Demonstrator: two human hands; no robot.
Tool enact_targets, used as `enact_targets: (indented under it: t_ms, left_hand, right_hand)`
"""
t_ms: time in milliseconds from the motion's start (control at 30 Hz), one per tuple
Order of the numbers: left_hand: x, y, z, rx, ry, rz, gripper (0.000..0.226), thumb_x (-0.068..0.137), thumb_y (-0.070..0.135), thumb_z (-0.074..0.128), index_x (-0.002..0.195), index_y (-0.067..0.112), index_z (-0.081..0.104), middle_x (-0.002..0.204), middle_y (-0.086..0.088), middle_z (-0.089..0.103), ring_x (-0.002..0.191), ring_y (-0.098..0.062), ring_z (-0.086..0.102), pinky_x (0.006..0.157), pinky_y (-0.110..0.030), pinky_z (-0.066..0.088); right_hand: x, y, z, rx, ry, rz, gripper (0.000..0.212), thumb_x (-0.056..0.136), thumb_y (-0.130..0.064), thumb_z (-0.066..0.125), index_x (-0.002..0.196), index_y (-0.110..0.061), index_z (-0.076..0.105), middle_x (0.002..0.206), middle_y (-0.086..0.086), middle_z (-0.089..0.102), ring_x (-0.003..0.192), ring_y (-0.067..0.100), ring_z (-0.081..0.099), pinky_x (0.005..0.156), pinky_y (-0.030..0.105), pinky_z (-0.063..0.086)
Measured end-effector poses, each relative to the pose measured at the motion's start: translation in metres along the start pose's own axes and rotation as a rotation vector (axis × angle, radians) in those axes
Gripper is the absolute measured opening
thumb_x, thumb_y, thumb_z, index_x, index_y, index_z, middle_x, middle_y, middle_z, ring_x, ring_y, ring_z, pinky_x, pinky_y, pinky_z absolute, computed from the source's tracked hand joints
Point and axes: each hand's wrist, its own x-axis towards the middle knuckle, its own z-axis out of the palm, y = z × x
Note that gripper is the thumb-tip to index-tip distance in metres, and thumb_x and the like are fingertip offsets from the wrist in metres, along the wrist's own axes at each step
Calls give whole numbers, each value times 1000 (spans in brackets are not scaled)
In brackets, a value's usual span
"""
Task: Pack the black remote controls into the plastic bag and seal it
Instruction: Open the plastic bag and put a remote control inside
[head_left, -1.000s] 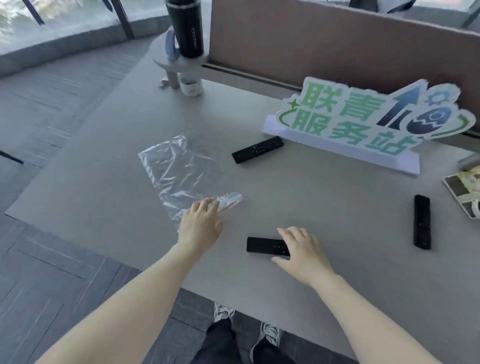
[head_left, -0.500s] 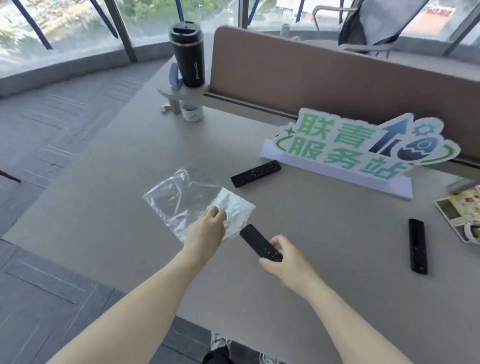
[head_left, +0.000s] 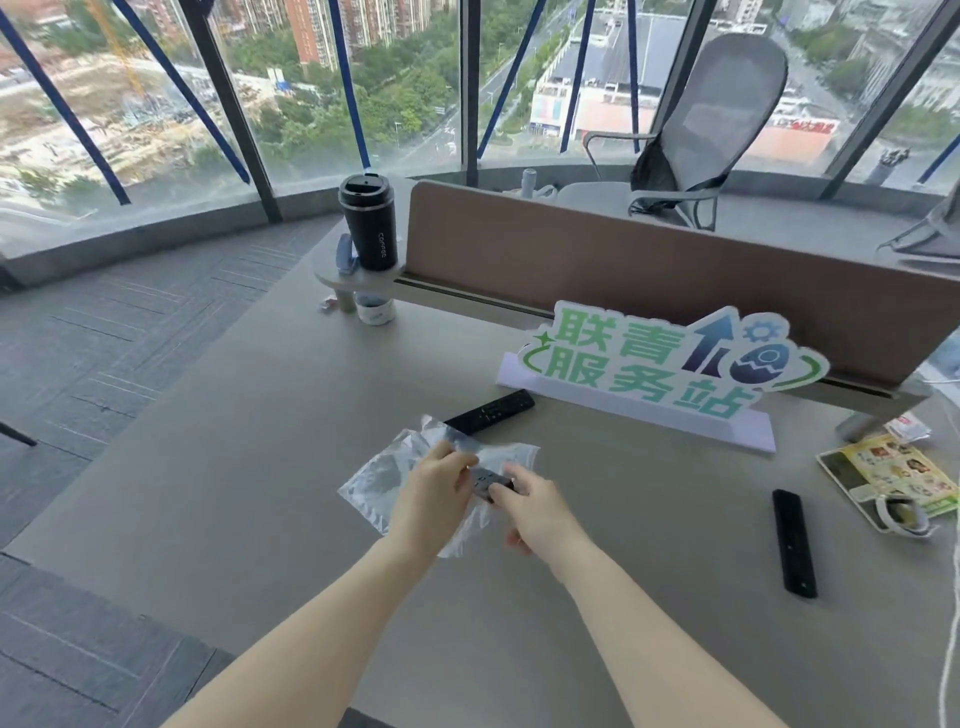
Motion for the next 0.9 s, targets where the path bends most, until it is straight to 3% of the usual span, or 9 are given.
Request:
enact_targets:
  t_ms: [100,167,233,333,467,667,733,833,900]
  left_hand:
    - [3,-1,-14,-31,67,-58,25,86,-1,52,92,10,74,81,4,52,71,-19,57,62,-8,35]
    - [7,-5,-29,-72,97,-133,27,89,2,50,92,15,74,86,3,58,76,-17,59,64,-6,35]
    - [13,-11,-46,-115,123,-175,26,90,4,50,91,16,72,91,3,60,81,-16,59,68,-7,35]
    - [24,-16,-76,-126,183,-186,23,90,5,51,89,17,71,92,4,60,82,-12,56,71,-10,35]
    - [42,-21,-117,-131,276,-197,20,89,5,51,89,15,68,93,0,60,77,-5,53,70,-5,35]
    - [66,-35,-152,-66,323,-154,11,91,13,54,91,16,65,85,-1,53,71,-3,50,65,-4,35]
    - [70,-43,-156,-31,307,-131,7,90,16,57,90,18,65,82,0,52,65,-6,48,62,-8,36]
    - [75,-52,-160,1,282,-115,3,85,17,64,83,19,65,70,6,46,60,-9,44,60,-16,38]
    - [78,-55,-159,0,252,-142,4,84,17,65,80,18,64,61,6,43,55,-11,41,56,-23,37]
  right_hand:
    - [-1,3,-10,-11,128,-89,22,94,-8,48,106,-15,64,93,7,70,64,17,55,48,22,44]
    - [8,1,-23,-32,295,-131,23,91,-3,45,91,-13,66,77,5,69,59,18,53,57,29,43]
    - [25,-3,-35,-105,373,-138,24,89,-3,43,89,-15,64,77,3,67,64,21,55,64,35,48]
    - [66,-10,-39,-352,276,-127,35,91,-9,39,115,-22,60,110,2,67,93,25,62,83,43,55]
    - [126,-17,-22,-803,67,-65,62,92,-7,36,151,-26,30,154,1,39,128,28,49,96,37,47]
    - [209,-7,6,-1289,-50,-89,74,91,1,35,156,-20,8,166,1,1,150,29,8,112,48,31]
    - [226,-4,10,-1425,-46,-95,70,92,-2,39,154,-17,11,164,3,10,149,29,9,113,47,27]
    - [234,-2,8,-1606,19,-142,48,90,-10,49,136,-18,43,143,5,43,135,27,34,107,44,35]
    - [228,3,7,-1678,56,-177,36,88,-13,52,123,-20,52,131,4,54,125,25,44,101,40,37]
